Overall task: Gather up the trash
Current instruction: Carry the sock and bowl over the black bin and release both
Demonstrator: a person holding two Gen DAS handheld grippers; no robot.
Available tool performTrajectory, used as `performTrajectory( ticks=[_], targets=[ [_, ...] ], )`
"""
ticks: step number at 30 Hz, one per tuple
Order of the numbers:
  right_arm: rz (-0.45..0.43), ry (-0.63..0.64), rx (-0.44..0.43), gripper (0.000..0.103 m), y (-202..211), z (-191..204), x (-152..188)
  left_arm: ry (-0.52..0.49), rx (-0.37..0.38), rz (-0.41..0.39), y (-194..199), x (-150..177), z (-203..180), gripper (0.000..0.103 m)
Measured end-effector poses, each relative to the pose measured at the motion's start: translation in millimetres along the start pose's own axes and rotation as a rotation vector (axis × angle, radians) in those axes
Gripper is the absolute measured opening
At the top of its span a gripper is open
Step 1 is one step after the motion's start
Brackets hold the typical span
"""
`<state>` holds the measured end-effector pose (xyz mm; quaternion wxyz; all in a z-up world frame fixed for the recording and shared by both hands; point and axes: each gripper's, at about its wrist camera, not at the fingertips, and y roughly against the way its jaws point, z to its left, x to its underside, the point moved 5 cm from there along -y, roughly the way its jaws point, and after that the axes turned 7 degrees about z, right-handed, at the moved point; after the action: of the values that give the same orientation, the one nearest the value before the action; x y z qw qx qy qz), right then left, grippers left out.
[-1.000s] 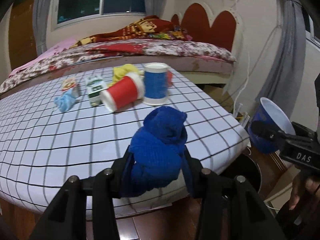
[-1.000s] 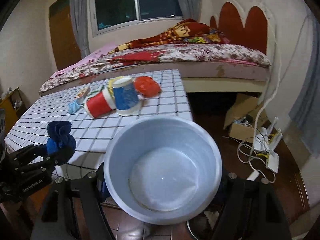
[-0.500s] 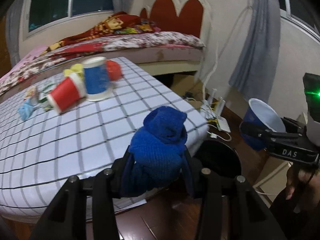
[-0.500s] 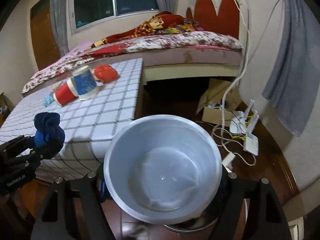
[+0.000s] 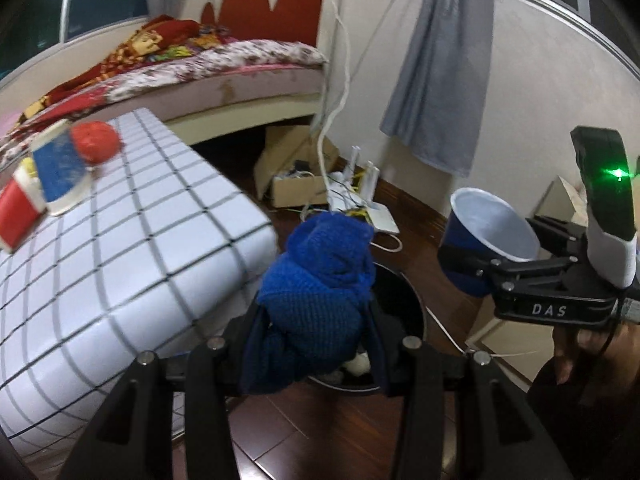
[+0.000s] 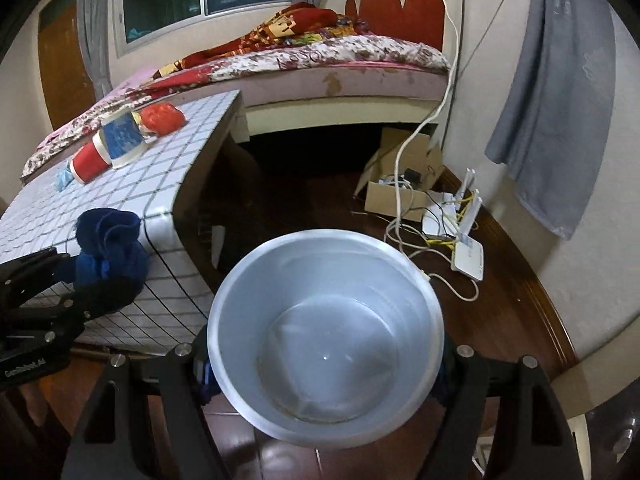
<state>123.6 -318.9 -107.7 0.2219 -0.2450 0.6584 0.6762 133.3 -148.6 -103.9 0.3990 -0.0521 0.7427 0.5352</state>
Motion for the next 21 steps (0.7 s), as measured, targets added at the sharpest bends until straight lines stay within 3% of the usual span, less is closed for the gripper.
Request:
performTrajectory(
  ticks=[10,21],
  targets=[
    [0.049,0.045,0.013,0.078,-16,-19,19,0.001,0.057,0.059,-29,4,-20,0.046],
    [0.144,0.145,0.0,0.078,-76,-21,31,0.039,0.077,0.166,-84,10,-14,0.047]
  ],
)
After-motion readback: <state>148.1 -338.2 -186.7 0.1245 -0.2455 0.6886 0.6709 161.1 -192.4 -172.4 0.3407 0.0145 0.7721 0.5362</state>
